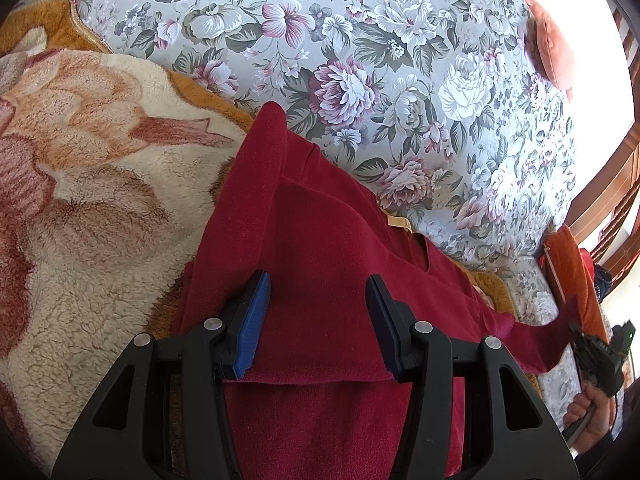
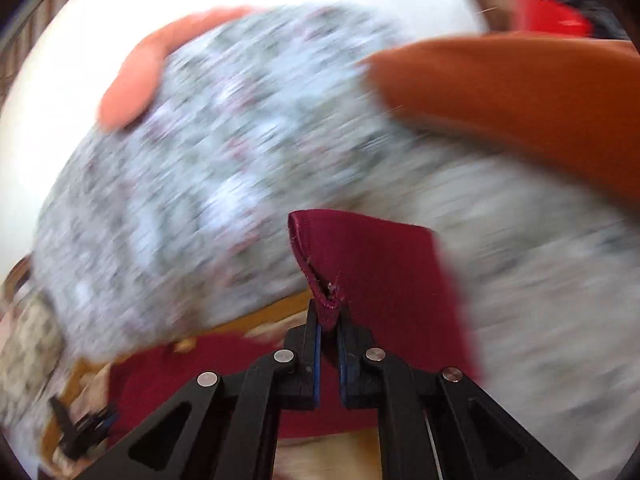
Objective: Fold small clothes
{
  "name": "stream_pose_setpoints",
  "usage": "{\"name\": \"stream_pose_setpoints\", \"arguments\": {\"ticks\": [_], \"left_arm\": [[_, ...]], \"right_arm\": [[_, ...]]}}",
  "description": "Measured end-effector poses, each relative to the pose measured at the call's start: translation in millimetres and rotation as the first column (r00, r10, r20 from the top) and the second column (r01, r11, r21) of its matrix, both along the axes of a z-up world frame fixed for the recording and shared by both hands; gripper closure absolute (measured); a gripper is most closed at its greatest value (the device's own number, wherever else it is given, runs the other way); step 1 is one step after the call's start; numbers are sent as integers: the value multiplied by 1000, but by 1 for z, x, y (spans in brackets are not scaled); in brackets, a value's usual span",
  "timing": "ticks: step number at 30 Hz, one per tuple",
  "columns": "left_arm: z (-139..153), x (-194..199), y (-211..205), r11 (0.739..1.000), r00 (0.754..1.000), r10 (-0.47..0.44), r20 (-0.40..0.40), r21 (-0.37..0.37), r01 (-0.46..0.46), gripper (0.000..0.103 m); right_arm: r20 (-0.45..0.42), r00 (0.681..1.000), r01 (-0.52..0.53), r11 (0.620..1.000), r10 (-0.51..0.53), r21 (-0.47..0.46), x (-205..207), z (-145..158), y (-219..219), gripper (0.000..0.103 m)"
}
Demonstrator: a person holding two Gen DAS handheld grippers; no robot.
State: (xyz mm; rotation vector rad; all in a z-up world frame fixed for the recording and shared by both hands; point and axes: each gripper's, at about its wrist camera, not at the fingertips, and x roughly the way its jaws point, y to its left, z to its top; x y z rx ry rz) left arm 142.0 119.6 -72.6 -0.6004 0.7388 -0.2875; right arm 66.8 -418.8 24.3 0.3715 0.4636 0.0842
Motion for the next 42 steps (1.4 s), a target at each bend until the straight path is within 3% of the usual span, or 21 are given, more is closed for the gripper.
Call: {"name": "stream_pose_setpoints", "arguments": {"ticks": [6, 10, 13, 15, 17, 18, 23, 26, 27, 30, 32, 34, 35, 38, 42], "left_arm": [[0, 0, 0, 1000, 1000, -1, 2, -7, 1, 54], [-1, 0, 0, 1000, 1000, 0, 7, -9, 0, 54], [-1, 0, 0, 1000, 1000, 0, 8, -9, 0, 54], [-1, 0, 0, 1000, 1000, 0, 8, -8, 0, 54], [-1, 0, 0, 1000, 1000, 0, 8, -9, 0, 54], [-1, 0, 0, 1000, 1000, 0, 8, -10, 0, 54], [0, 0, -1, 1000, 1000, 3, 4, -1, -3, 54], [12, 1, -11, 998, 1000, 8, -20, 60, -7, 52], [19, 0, -17, 998, 1000, -7, -10, 56, 8, 51], [38, 1, -47, 992, 991, -124, 43, 27, 123, 50], [43, 5, -84, 963, 963, -262, 57, 83, 257, 40], [38, 11, -109, 936, 943, -333, 18, 130, 328, 39], [34, 16, -119, 928, 935, -355, -3, 124, 352, 39], [15, 35, -135, 917, 913, -395, -99, 16, 399, 39], [17, 42, -139, 928, 924, -372, -92, -29, 371, 39]], "right_arm": [[-67, 955, -292, 956, 289, -25, 45, -36, 164, 97], [-128, 921, -378, 924, 368, -62, 67, -66, 241, 97], [-235, 889, -424, 899, 392, -105, 85, -99, 280, 96], [-298, 884, -420, 892, 359, -170, 85, -114, 288, 84], [-278, 896, -413, 881, 347, -230, 74, -116, 290, 79], [-265, 901, -408, 878, 343, -251, 68, -113, 288, 71], [-218, 893, -450, 812, 395, -372, 17, -111, 266, 63], [-308, 855, -508, 793, 417, -337, 6, -135, 250, 62], [-286, 857, -507, 801, 429, -319, 4, -132, 245, 61], [-291, 852, -511, 812, 435, -282, 11, -137, 240, 56], [-284, 852, -514, 807, 440, -291, 10, -139, 242, 54], [-277, 852, -514, 808, 444, -289, 10, -140, 242, 53], [-273, 852, -514, 809, 446, -285, 10, -140, 241, 53], [-266, 855, -512, 810, 446, -287, 10, -141, 242, 53], [-257, 860, -506, 808, 442, -302, 10, -142, 244, 53]]}}
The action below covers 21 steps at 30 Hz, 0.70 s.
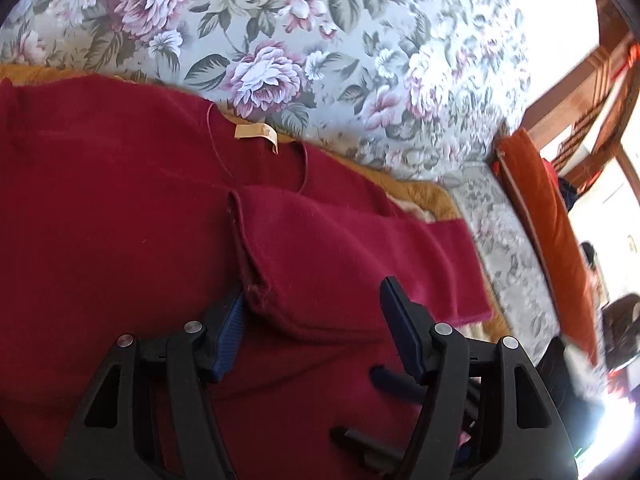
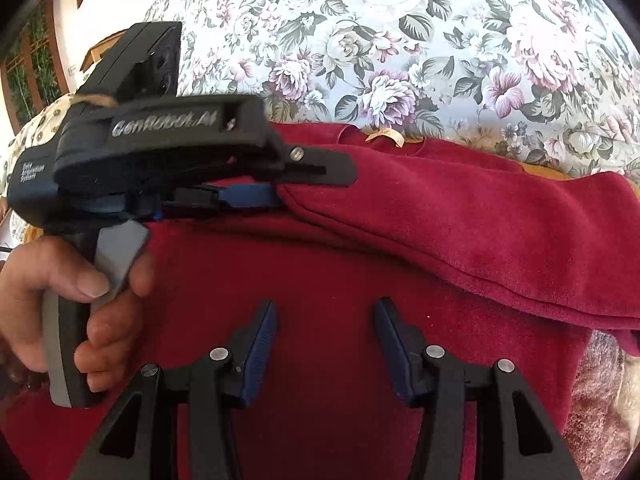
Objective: Fold small clothes
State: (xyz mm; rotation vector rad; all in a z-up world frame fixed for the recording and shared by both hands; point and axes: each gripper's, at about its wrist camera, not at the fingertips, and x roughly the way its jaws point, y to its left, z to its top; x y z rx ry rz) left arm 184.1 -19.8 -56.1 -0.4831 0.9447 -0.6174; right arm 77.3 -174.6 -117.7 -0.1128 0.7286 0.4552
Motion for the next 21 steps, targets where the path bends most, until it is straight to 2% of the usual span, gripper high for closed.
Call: {"name": "stream_pose_setpoints", "arguments": {"ticks": [4, 5, 7, 8, 9, 10, 13, 15, 18, 21], "left_arm": [[3, 12, -3, 999, 999, 33, -28, -6, -33, 39], [3, 15, -4, 999, 999, 40, -32, 5, -40, 43], [4, 16, -6, 996, 997, 71, -39, 63, -69, 64], [4, 17, -6, 992, 995, 85, -53, 93, -80, 84], [4, 16, -6, 986, 993, 106, -61, 136, -97, 97], [8, 15, -7, 979, 991, 120, -53, 169, -110, 97], [38, 7, -17, 982, 996, 81, 33, 168, -85, 97], [71, 4, -22, 993, 995, 51, 92, 100, -60, 97], [124, 0, -18, 998, 981, 61, 186, 7, -63, 97], [152, 2, 0, 995, 970, 98, 223, -43, -91, 97]], "right_arm": [[4, 1000, -1, 1000, 1, 9, 1, 0, -1, 53], [5, 1000, -2, 1000, 1, 10, 1, 0, -1, 53], [6, 1000, -2, 1000, 2, 16, 1, -1, -2, 53], [6, 1000, -2, 1000, 2, 20, 2, -1, -2, 53], [6, 1000, -2, 1000, 2, 22, 2, -1, -2, 53], [6, 1000, -2, 1000, 2, 24, 2, -1, -3, 53], [7, 1000, -2, 1000, 1, 22, 3, -1, -3, 53], [8, 1000, -1, 1000, 1, 22, 2, -2, -2, 53], [9, 1000, -1, 1000, 1, 21, 2, -2, -2, 53], [10, 1000, -1, 1000, 1, 19, 2, -2, -1, 53]]}}
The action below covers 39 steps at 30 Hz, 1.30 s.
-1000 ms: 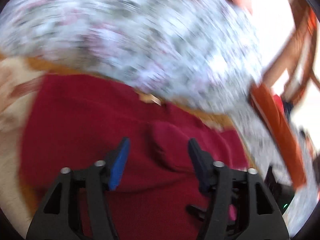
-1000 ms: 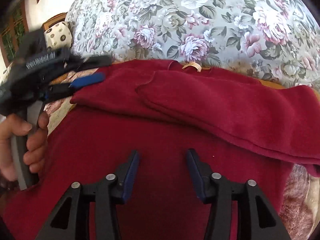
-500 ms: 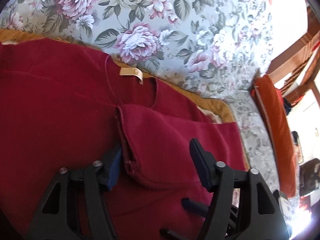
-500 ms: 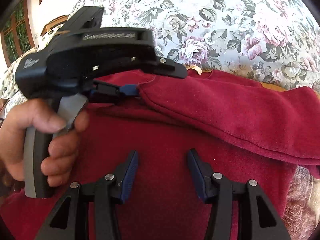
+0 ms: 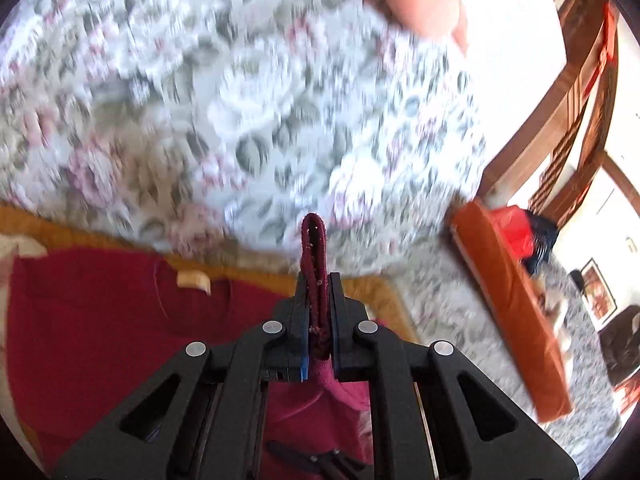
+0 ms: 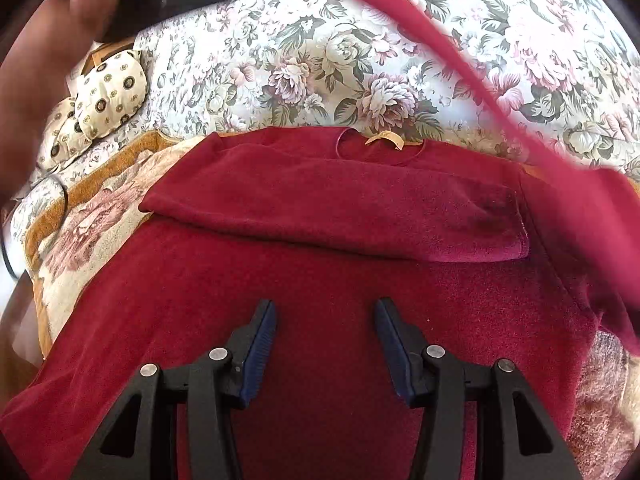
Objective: Fold small clothes
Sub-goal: 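Press the folded layers flat with the left tool near the collar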
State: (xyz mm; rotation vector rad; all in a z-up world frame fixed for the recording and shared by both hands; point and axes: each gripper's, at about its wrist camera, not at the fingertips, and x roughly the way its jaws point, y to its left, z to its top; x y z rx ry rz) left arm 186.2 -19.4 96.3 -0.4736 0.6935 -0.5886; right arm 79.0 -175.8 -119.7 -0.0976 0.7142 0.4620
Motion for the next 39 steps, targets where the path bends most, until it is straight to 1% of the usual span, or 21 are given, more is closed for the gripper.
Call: {"name": "stream_pose_setpoints", "arguments": {"ticks": [3, 7, 12, 13, 18, 20, 21, 22, 23, 25, 27, 29, 30, 31, 32, 33, 34, 36, 37, 38, 39], "left_arm": [[6, 2, 24, 998, 999, 49, 21, 24, -50, 97], [-7, 5, 60, 992, 993, 120, 2, 43, -120, 97], [-46, 0, 94, 981, 981, 183, -64, 82, -177, 97], [-56, -1, 100, 978, 977, 199, -82, 84, -192, 97], [-90, -11, 118, 968, 959, 247, -137, 91, -236, 97], [-107, -15, 126, 963, 949, 265, -173, 104, -250, 97], [-118, -16, 132, 960, 939, 277, -204, 105, -261, 95], [-127, -18, 138, 956, 927, 290, -238, 113, -270, 93], [-137, -20, 144, 950, 911, 310, -271, 129, -285, 88], [-146, -27, 152, 942, 897, 333, -290, 136, -306, 87], [-145, -37, 160, 932, 896, 361, -259, 129, -339, 87], [-135, -46, 160, 907, 890, 415, -186, 160, -390, 87], [-127, -51, 158, 893, 888, 440, -133, 172, -417, 86], [-124, -51, 157, 890, 890, 443, -106, 168, -423, 86], [-118, -49, 151, 893, 899, 433, -66, 163, -419, 86], [-112, -45, 142, 903, 913, 406, -28, 169, -396, 86], [-109, -37, 132, 911, 928, 374, -6, 193, -366, 86], [-113, -20, 114, 922, 951, 310, -3, 243, -300, 86], [-122, -10, 109, 928, 958, 286, -33, 256, -269, 86], [-129, -3, 107, 923, 955, 292, -59, 281, -265, 86], [-142, 4, 107, 909, 944, 316, -97, 317, -272, 86]], "right_arm": [[1, 1000, 0, 1000, 0, -1, 1, 0, 1, 53], [1, 1000, 0, 1000, 0, 0, 0, 0, 1, 53], [2, 1000, 0, 1000, 0, 0, 0, 0, 1, 53], [2, 1000, 0, 1000, 0, 0, 0, 0, 1, 53], [3, 1000, 0, 1000, 0, 0, 0, 0, 1, 53], [3, 1000, 0, 1000, 0, 2, 0, 0, 1, 53], [3, 1000, 0, 1000, 0, 1, -1, 0, 2, 53], [3, 1000, 0, 1000, 0, 2, -1, 0, 2, 53], [3, 1000, 0, 1000, 0, 2, 0, 0, 2, 53], [4, 1000, -1, 1000, 1, 3, -1, 0, 2, 53], [4, 1000, -1, 1000, 1, 4, -1, 0, 2, 53], [4, 1000, 0, 1000, 0, 3, 0, 0, 1, 53], [5, 1000, 0, 1000, 0, 3, 0, -1, 1, 53], [5, 1000, 0, 1000, 0, 2, 0, -1, 1, 53], [5, 1000, 0, 1000, 0, 2, -1, -1, 1, 53], [5, 1000, 0, 1000, 0, 2, -1, -1, 1, 53], [6, 1000, 0, 1000, 0, 1, -1, -1, 2, 53], [6, 1000, 0, 1000, 0, 0, -1, 0, 2, 53], [6, 1000, 0, 1000, 0, 0, 0, 0, 1, 53], [6, 1000, 0, 1000, 0, 0, 0, -1, 1, 53], [7, 1000, 0, 1000, 0, 0, 0, -1, 1, 53]]}}
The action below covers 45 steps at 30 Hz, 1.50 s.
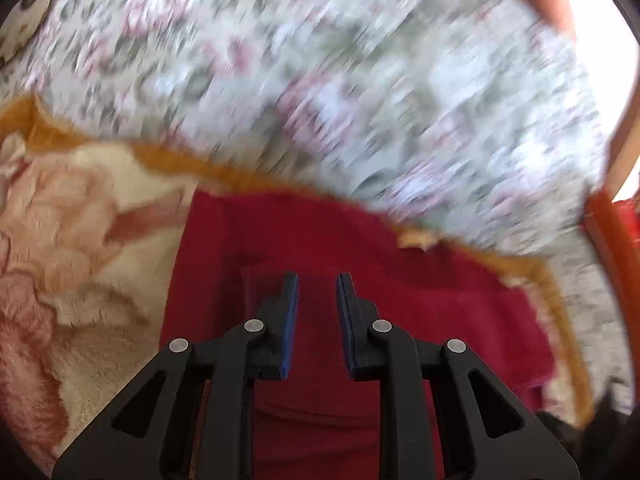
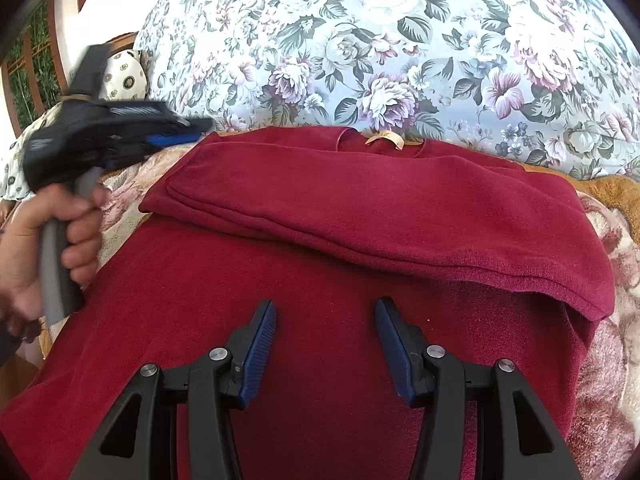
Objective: Fold small clothes
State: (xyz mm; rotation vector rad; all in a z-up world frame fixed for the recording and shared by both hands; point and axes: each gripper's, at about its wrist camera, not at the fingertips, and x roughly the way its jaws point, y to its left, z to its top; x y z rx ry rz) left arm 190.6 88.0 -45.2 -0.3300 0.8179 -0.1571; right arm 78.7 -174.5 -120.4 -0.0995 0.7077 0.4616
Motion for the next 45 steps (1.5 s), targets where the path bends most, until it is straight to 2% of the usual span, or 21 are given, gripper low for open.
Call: {"name": "stream_pose_setpoints", "arguments": {"ticks": [1, 3, 5, 9, 12, 14, 16, 18, 19, 20, 21, 23, 25, 29, 31, 34, 36, 37, 38, 43, 45], "left_arm": [[-12, 4, 4, 1000, 999, 10, -34, -9, -10, 86], [-21, -1, 20, 992, 1000, 13, 6, -123, -12, 86], [-24, -2, 28, 984, 1000, 15, 14, -180, -12, 86], [-22, -10, 26, 988, 999, 17, 39, -157, -11, 86], [-24, -13, 31, 980, 999, 20, 50, -200, -9, 86], [-24, -14, 27, 979, 999, 19, 48, -203, -9, 86], [-23, -15, 26, 980, 999, 19, 50, -198, -8, 86], [-23, -16, 27, 976, 998, 15, 55, -218, -3, 86], [-23, -17, 28, 973, 998, 8, 59, -233, 6, 84], [-23, -18, 28, 970, 998, 3, 64, -242, 13, 82], [-22, -19, 28, 969, 998, -1, 69, -248, 18, 81], [-23, -18, 27, 970, 998, -1, 63, -241, 16, 81], [-22, -18, 25, 974, 998, 1, 61, -227, 13, 81], [-24, -16, 24, 975, 998, 4, 61, -222, 9, 81], [-24, -16, 24, 977, 998, 4, 60, -214, 9, 81], [-25, -15, 24, 975, 998, 5, 60, -223, 9, 81], [-26, -15, 24, 974, 998, 5, 60, -228, 8, 81], [-26, -14, 24, 974, 998, 6, 59, -225, 7, 81], [-27, -14, 23, 975, 998, 7, 59, -223, 6, 81], [-27, -13, 24, 975, 998, 8, 57, -223, 5, 82], [-27, -12, 25, 973, 998, 7, 56, -229, 6, 82]], "right_arm": [[0, 1000, 0, 1000, 0, 1, 0, -1, 0, 53], [0, 1000, 0, 1000, 0, -1, 1, -2, -1, 53], [2, 1000, 2, 1000, -2, -12, 1, -1, 1, 53], [26, 1000, 19, 998, -18, -65, -5, 9, 5, 54], [143, 986, 81, 996, -83, 22, -10, 47, -16, 54], [167, 978, 123, 991, -128, 43, 1, 62, -35, 54], [123, 975, 192, 981, -188, -19, 25, 54, -61, 54], [-13, 971, 239, 970, -240, -51, 46, 27, -92, 54], [-79, 971, 225, 974, -225, -6, 51, 12, -112, 53], [-60, 979, 198, 973, -192, 120, 45, 14, -130, 54], [-109, 976, 205, 964, -189, 168, 48, 14, -140, 55], [-107, 980, 182, 976, -169, 122, 49, 17, -138, 56], [-95, 983, 155, 988, -154, 3, 52, 28, -126, 57], [-2, 985, 170, 984, -170, 53, 68, 66, -128, 57], [2, 981, 192, 979, -193, 74, 89, 75, -125, 57], [-54, 971, 235, 972, -233, 28, 131, 63, -115, 56], [-211, 938, 264, 962, -274, -73, 158, 26, -112, 54], [-130, 951, 276, 960, -279, -41, 153, 23, -113, 54], [-120, 952, 277, 959, -282, -53, 153, 21, -110, 52], [-188, 923, 325, 942, -335, -81, 153, 34, -103, 52], [-135, 945, 298, 955, -296, -11, 128, 49, -93, 52]]}}
